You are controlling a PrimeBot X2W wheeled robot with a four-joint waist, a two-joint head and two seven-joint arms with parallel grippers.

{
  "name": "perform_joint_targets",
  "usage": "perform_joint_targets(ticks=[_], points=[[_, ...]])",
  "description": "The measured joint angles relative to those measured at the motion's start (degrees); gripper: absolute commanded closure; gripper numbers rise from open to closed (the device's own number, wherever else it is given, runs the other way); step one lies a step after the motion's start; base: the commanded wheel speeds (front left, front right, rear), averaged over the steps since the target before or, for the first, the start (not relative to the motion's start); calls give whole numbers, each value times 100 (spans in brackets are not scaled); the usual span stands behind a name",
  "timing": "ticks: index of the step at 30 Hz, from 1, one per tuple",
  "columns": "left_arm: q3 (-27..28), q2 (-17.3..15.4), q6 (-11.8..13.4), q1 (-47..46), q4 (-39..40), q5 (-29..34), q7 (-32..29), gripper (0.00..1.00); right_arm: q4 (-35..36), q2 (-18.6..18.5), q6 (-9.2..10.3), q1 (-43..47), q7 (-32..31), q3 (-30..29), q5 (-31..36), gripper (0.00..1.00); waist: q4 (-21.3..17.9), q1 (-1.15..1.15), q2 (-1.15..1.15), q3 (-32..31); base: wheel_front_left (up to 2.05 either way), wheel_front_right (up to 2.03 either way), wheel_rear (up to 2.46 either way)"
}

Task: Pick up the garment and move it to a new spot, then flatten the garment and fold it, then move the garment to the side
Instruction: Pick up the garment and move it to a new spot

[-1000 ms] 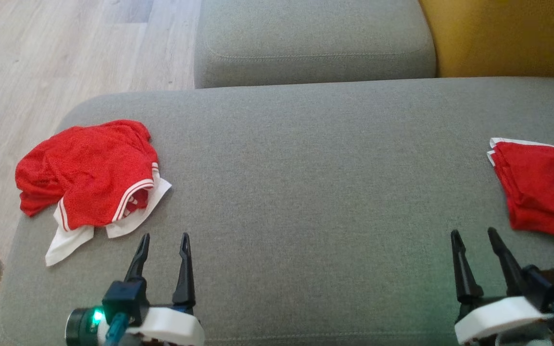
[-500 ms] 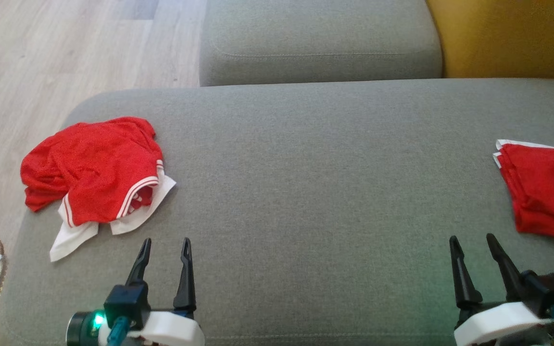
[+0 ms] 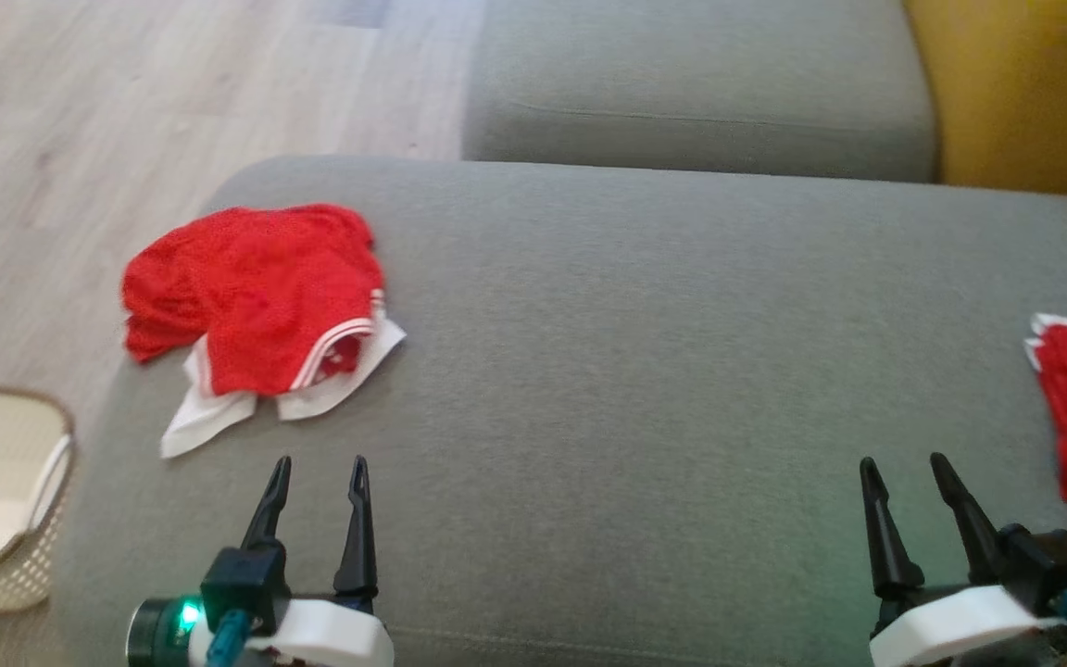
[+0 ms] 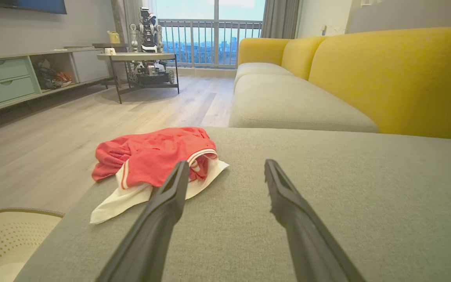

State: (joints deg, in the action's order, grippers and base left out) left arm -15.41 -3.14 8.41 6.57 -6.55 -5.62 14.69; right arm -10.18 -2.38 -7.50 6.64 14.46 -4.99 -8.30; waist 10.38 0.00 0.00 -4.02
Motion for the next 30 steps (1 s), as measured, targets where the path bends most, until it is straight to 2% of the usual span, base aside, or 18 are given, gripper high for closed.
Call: perform_joint_targets(ticks=[15,19,30], points=[[34,-2,-36,1,197,1,0,0,21,18,0,-1,0,-19,-110,0,1358,0,0,74,0,0,0],[103,-3,24,5,304,0,0,0,21,19,0,-18,0,82,-79,0,1744,0,0,190,0,0,0],[-2,-2,118,-236,438,-232,0,0,76,18,0,-215,0,57,179,0,1939,-1,0,757,0,0,0]])
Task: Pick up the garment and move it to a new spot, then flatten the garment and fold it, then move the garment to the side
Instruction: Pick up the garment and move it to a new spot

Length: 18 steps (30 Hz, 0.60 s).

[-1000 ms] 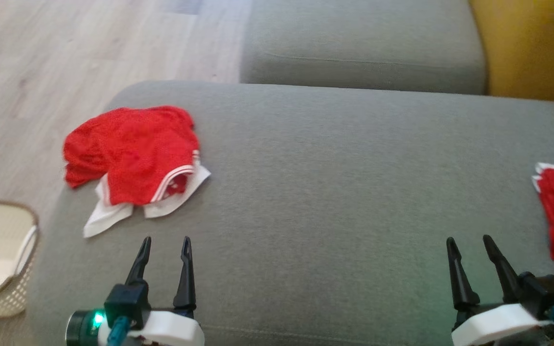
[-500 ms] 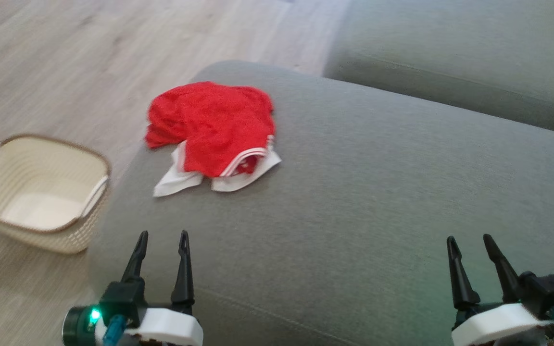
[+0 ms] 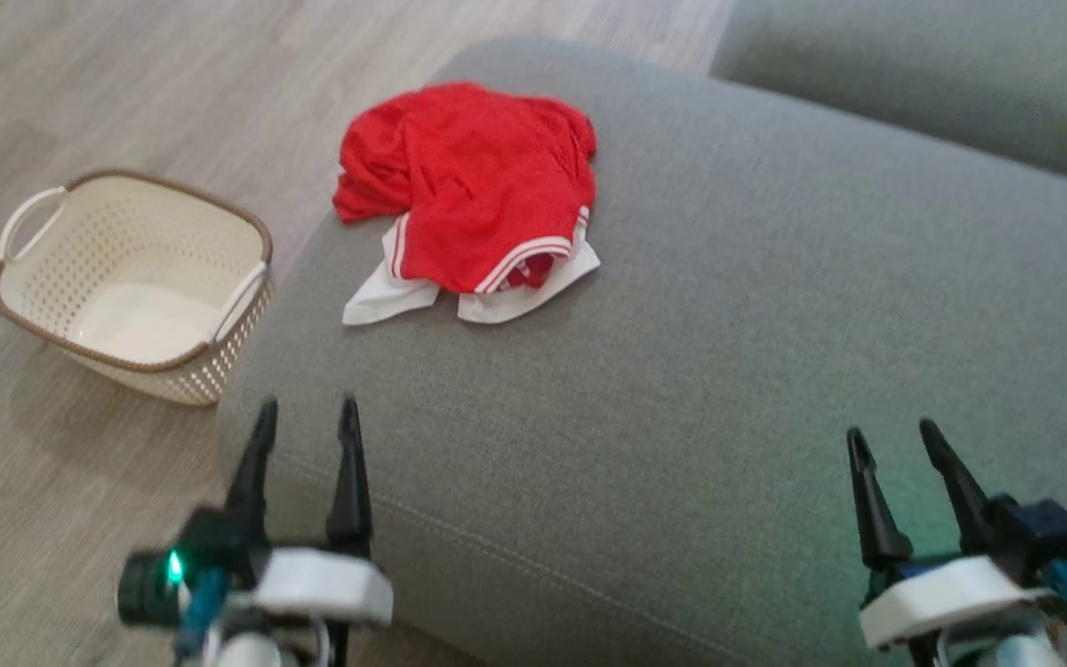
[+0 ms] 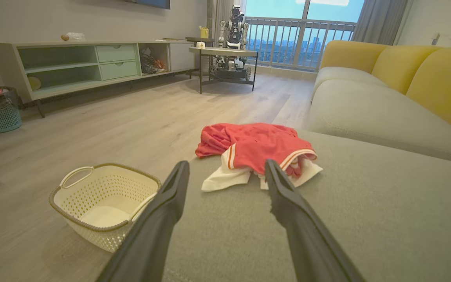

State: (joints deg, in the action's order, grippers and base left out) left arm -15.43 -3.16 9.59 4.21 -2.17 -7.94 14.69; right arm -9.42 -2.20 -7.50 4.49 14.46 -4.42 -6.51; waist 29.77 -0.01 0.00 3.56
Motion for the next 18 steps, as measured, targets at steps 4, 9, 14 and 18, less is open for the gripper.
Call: perform_joint_targets(ticks=[4,9,14,18], points=[[67,12,-20,-709,-7,-73,0,0,80,0,0,-234,0,8,235,0,-97,0,0,344,0,0,0],[234,63,-188,-2020,-387,-185,1,0,111,-8,0,-551,0,-44,552,0,-297,-1,0,827,0,0,0],[423,118,-486,-2909,-1506,-471,1,0,157,-56,0,-881,0,-33,656,0,-601,-1,0,1247,0,0,0],[476,154,-615,-3549,-3005,-637,-5,0,191,-209,0,-1087,0,35,672,0,-849,-1,0,1563,0,0,0]])
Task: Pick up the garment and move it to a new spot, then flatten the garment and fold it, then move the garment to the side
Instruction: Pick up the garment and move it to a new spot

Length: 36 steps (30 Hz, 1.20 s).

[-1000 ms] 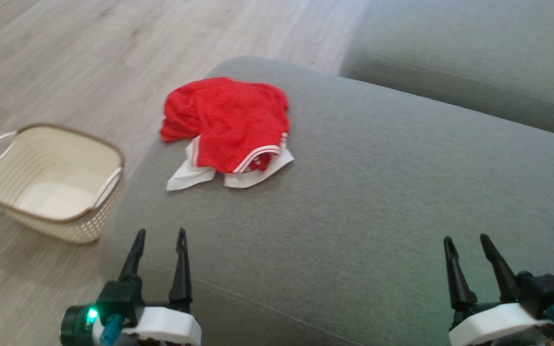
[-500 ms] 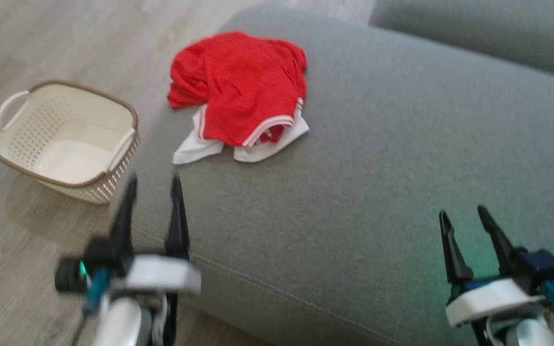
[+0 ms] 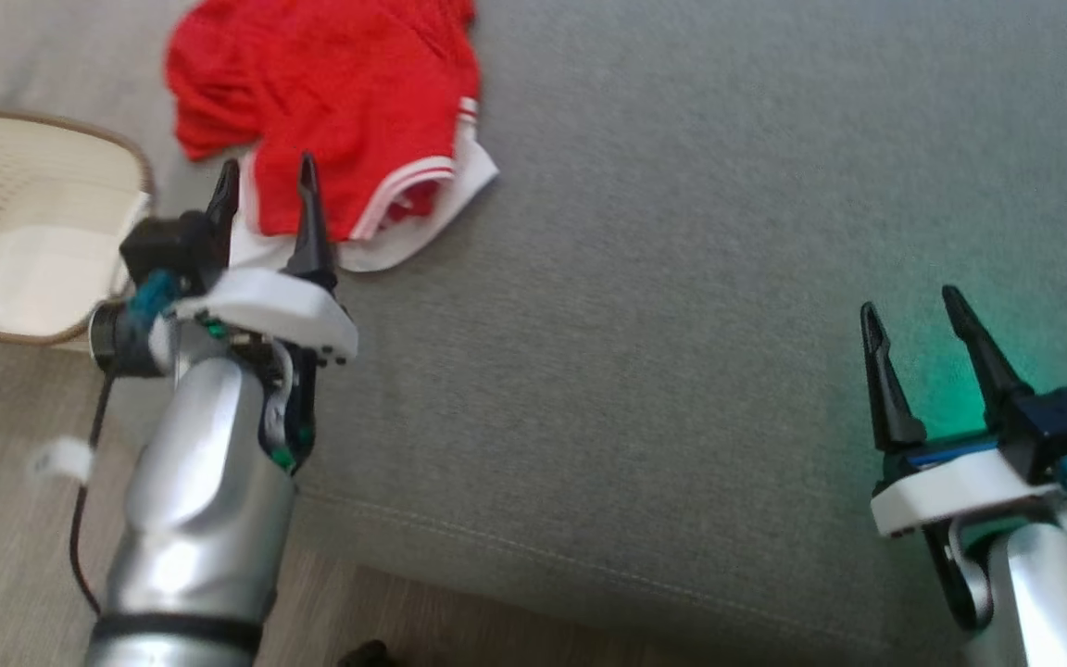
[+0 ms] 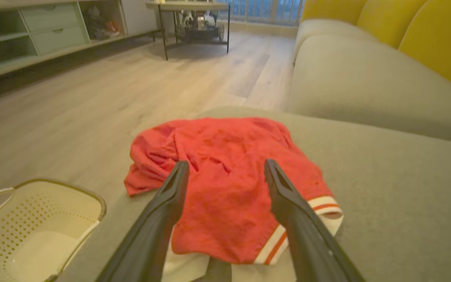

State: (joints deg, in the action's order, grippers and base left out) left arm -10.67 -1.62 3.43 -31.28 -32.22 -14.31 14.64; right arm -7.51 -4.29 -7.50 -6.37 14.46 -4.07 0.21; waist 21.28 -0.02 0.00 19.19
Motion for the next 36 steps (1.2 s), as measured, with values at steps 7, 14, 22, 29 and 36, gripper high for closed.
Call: perform_joint_targets(ticks=[7,14,22,29,36], points=[[60,35,-207,-1285,-1780,-517,-55,0,127,-237,0,-294,0,73,67,0,-275,0,0,608,0,0,0],[-94,55,-243,-2039,-2931,-911,-192,0,297,-359,-1,-627,1,132,85,0,-413,2,0,1113,0,0,0],[-315,40,-245,-2408,-3437,-1049,-52,100,252,-334,0,-696,18,200,82,0,-492,2,0,1075,0,0,0],[-140,-33,-250,-1765,-1827,-747,-34,100,163,-211,0,-726,18,179,29,0,-622,2,0,633,0,0,0],[172,-92,-276,-719,331,-301,-32,100,147,-20,0,-706,18,98,-102,0,-879,3,0,-26,0,0,0]])
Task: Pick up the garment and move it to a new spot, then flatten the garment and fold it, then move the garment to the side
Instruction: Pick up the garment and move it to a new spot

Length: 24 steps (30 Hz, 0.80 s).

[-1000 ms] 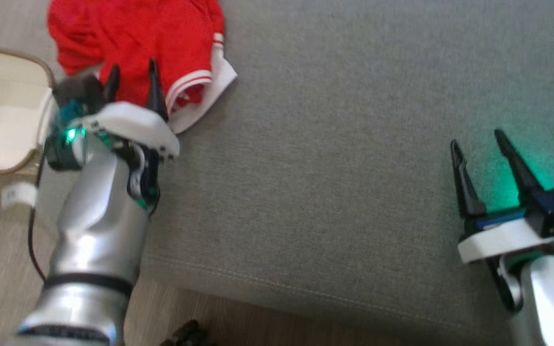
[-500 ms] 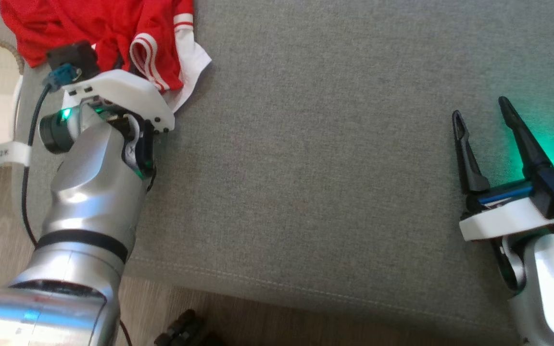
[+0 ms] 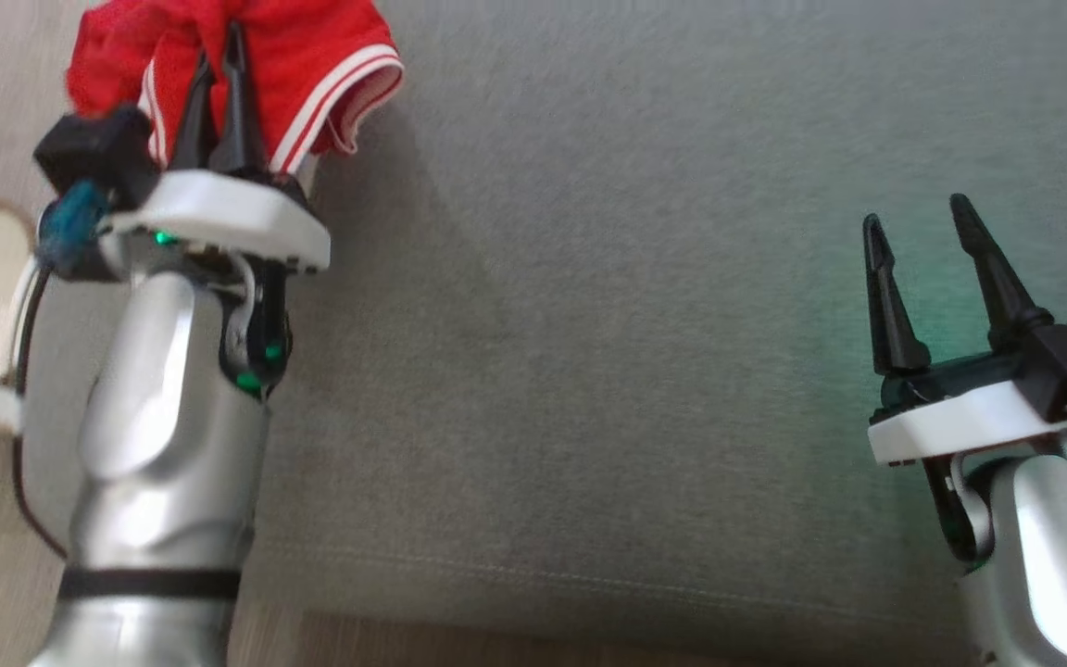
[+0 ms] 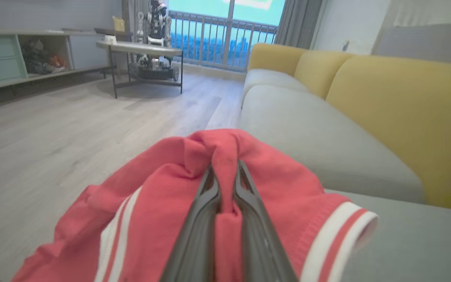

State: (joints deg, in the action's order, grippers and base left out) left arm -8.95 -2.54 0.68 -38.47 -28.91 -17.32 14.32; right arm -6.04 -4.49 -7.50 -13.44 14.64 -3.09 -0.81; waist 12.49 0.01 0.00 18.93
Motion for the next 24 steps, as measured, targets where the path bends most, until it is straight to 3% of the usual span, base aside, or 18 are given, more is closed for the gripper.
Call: perform_joint_targets(ticks=[7,14,19,24], points=[[-63,0,-223,508,1104,58,25,100,29,88,0,55,0,-32,-199,0,-536,0,0,-387,0,0,0],[-626,35,-260,565,1864,-110,30,100,118,116,0,178,0,40,-471,0,-1377,0,0,-626,0,0,0],[-1077,59,26,583,1791,-166,-43,100,241,131,0,171,0,115,-689,0,-2044,0,0,-660,0,0,0],[-1681,58,258,576,1328,-617,-37,100,245,136,0,152,0,143,-817,0,-2663,0,0,-545,0,0,0]])
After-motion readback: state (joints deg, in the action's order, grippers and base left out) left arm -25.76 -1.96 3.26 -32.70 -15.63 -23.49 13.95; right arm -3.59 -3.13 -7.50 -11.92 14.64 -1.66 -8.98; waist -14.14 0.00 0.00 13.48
